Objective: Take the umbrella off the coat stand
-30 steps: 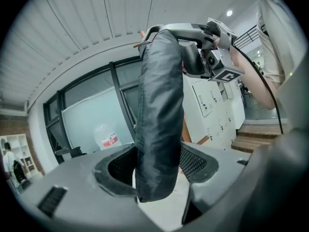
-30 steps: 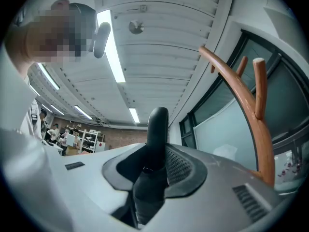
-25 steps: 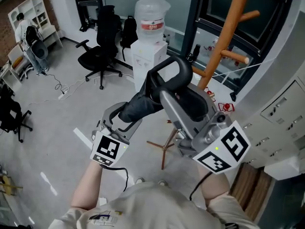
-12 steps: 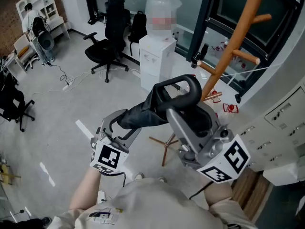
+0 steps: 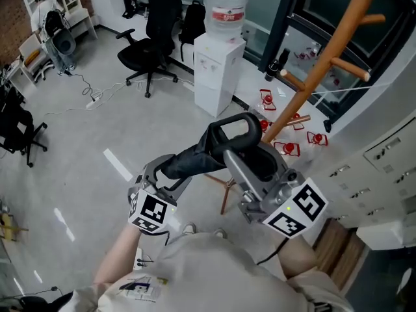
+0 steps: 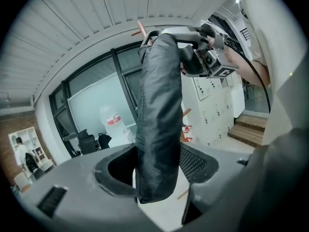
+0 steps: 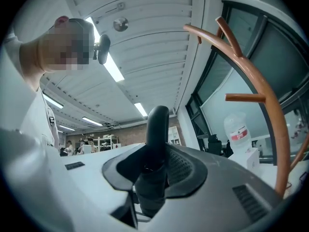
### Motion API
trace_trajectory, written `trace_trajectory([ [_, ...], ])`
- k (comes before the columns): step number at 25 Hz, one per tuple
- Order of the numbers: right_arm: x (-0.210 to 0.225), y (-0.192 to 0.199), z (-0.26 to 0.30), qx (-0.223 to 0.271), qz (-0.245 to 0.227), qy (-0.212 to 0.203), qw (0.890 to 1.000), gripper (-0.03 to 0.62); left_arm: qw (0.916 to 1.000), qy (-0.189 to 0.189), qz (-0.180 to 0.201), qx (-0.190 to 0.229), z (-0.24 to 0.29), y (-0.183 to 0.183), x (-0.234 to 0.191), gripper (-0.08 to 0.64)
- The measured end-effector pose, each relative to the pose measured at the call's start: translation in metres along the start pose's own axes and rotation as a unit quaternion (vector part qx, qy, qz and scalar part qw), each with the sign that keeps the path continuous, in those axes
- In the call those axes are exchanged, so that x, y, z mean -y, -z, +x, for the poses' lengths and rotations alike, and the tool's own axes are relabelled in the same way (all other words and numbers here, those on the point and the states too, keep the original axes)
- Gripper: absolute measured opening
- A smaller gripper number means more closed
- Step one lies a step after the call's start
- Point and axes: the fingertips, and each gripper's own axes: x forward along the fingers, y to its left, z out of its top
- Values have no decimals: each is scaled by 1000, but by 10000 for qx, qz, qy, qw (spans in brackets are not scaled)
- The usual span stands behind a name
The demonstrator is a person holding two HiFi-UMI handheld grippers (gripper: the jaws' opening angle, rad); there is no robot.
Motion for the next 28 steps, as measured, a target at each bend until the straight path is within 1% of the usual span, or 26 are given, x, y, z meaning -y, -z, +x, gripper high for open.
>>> trace_trajectory([
  [3, 5, 10, -2, -73, 117, 41, 9999, 112, 9999, 60, -47, -95, 3, 9, 5, 276],
  [7, 9, 14, -3, -126, 176, 94, 9997, 114, 9998, 146, -70, -151, 6, 13, 8, 276],
  [14, 11, 16, -5, -147, 158, 176, 9996, 114, 9995, 280, -85, -97, 11, 14, 13, 276],
  [23, 16, 14, -6, -95, 175, 226, 9995, 114, 9995, 317, 24, -86, 16, 11, 8, 276],
  [28, 17, 14, -6, -113, 164, 249, 9995, 114, 9994, 340, 24, -87, 18, 11, 9, 276],
])
